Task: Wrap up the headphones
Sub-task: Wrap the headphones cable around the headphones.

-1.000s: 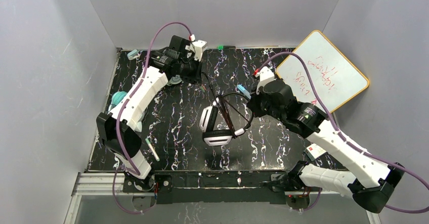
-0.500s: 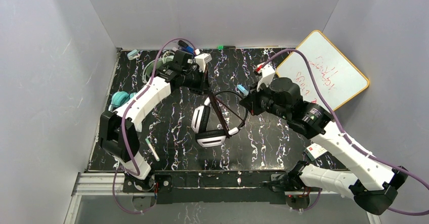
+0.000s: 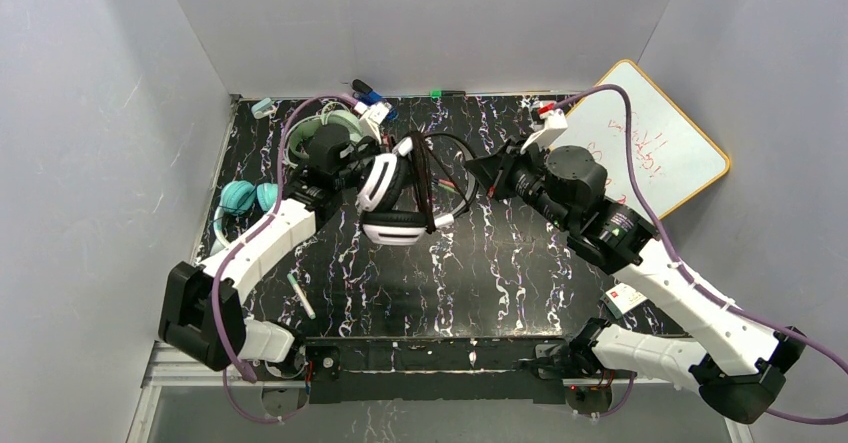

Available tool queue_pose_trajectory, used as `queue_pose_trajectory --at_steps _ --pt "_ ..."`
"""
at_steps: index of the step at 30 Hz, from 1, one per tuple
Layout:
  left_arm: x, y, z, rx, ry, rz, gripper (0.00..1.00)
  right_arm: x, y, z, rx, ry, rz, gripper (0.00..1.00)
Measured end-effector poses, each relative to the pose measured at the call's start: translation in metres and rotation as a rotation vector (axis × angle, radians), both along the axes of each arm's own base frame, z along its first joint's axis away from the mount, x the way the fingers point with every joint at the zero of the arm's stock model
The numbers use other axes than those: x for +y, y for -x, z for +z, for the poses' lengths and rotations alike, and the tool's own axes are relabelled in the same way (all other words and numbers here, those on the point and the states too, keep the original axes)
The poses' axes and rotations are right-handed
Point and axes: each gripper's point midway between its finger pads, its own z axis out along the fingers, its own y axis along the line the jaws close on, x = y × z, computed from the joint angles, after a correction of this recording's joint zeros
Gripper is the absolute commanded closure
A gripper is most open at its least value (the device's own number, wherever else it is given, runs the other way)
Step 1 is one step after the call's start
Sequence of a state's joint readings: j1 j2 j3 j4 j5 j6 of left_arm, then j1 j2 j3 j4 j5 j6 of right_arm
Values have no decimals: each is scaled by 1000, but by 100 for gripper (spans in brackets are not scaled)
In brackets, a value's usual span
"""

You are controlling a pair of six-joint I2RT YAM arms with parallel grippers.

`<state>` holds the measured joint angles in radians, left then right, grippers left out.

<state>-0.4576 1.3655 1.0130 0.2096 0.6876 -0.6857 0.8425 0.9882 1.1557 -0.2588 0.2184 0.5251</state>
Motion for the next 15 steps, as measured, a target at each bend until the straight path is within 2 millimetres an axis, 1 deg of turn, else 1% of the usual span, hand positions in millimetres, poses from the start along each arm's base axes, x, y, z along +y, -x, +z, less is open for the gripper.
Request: queue_pose_trajectory --at_steps 3,5,6,8,13,15 --pt "-1 5 17 -10 85 8 100 -1 -5 9 5 -61 -44 99" --pt "-2 8 18 3 118 10 100 -3 -9 7 25 -86 -84 99" --pt "-2 10 15 19 126 11 100 -5 -11 3 39 -92 -104 99" --pt "-3 15 4 60 130 10 100 -7 -13 -10 69 -89 -133 99" --pt "-5 36 -43 215 86 -24 100 -7 -12 -62 160 -34 -150 99" --pt "-5 45 -58 260 56 -42 100 -8 -9 -78 185 -8 -144 99"
